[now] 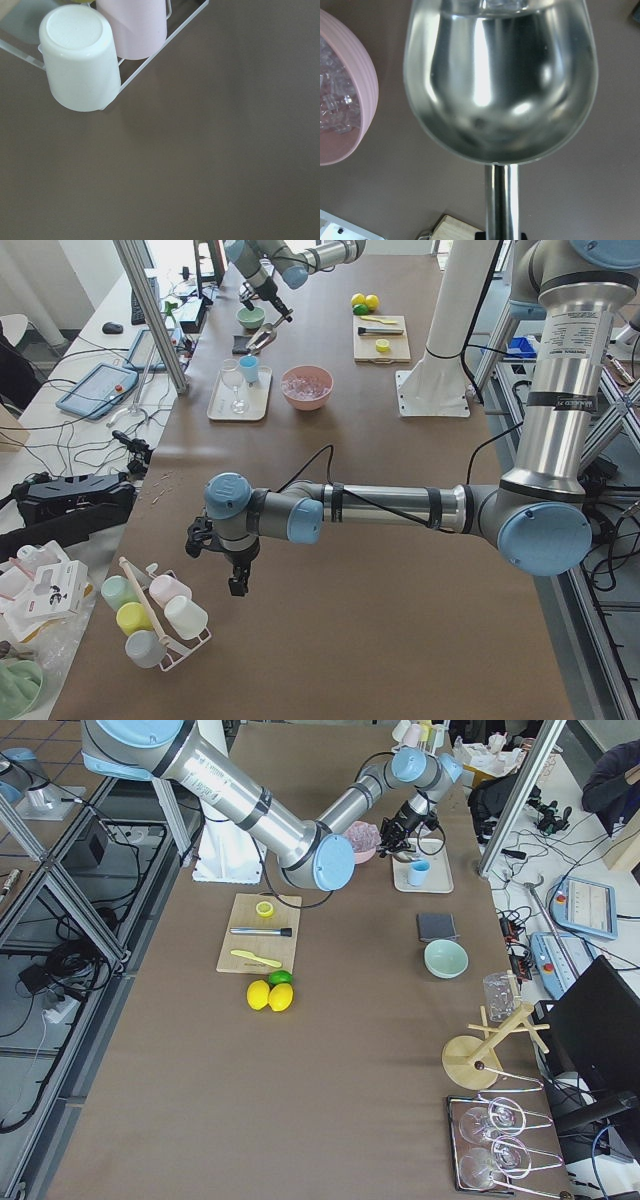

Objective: Put ice in cup with scoop
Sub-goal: 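Lift the emptied scoop away from the blue cup with the right gripper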

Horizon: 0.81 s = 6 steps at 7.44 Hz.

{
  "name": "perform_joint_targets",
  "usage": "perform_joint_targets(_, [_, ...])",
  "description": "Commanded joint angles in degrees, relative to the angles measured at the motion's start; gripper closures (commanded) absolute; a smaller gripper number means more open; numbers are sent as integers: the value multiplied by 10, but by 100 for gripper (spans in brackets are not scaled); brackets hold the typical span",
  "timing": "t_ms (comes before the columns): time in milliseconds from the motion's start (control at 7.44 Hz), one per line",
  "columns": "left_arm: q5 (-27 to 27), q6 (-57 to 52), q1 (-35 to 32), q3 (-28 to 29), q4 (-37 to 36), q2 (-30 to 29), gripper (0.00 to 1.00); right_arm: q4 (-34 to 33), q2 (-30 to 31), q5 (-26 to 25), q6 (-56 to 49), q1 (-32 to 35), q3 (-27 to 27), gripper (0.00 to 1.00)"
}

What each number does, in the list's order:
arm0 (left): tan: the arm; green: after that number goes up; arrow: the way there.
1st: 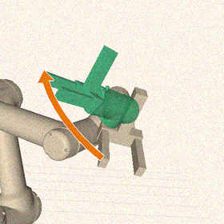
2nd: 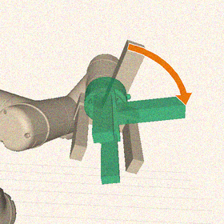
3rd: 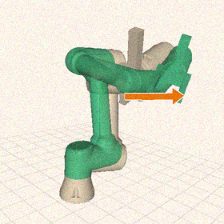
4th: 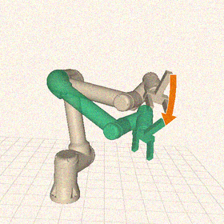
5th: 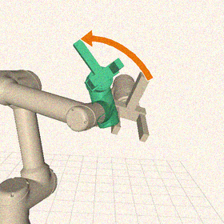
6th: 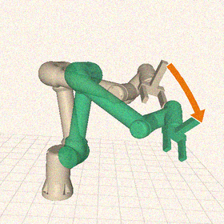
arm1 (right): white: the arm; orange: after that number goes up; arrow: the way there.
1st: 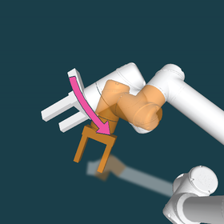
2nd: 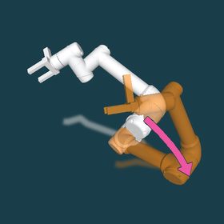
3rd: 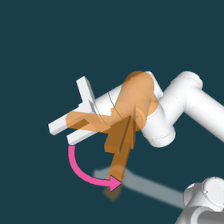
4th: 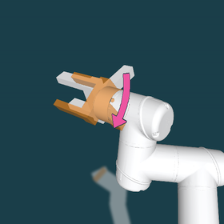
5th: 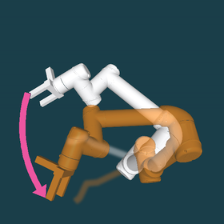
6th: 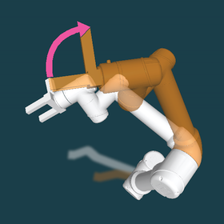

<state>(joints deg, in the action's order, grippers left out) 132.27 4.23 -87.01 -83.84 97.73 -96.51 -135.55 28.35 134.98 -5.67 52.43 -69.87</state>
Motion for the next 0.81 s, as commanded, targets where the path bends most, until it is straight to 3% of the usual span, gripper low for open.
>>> perform_joint_targets(0, [0, 1, 0, -2, -1, 0, 2, 1, -9, -2, 0, -1, 17, 100])
perform_joint_targets(269, [21, 2, 0, 0, -2, 0, 2, 2, 2, -6, -10, -1, 10, 100])
perform_joint_targets(672, [41, 1, -1, -3, -3, 0, 2, 2, 42, -8, -11, 0, -57, 100])
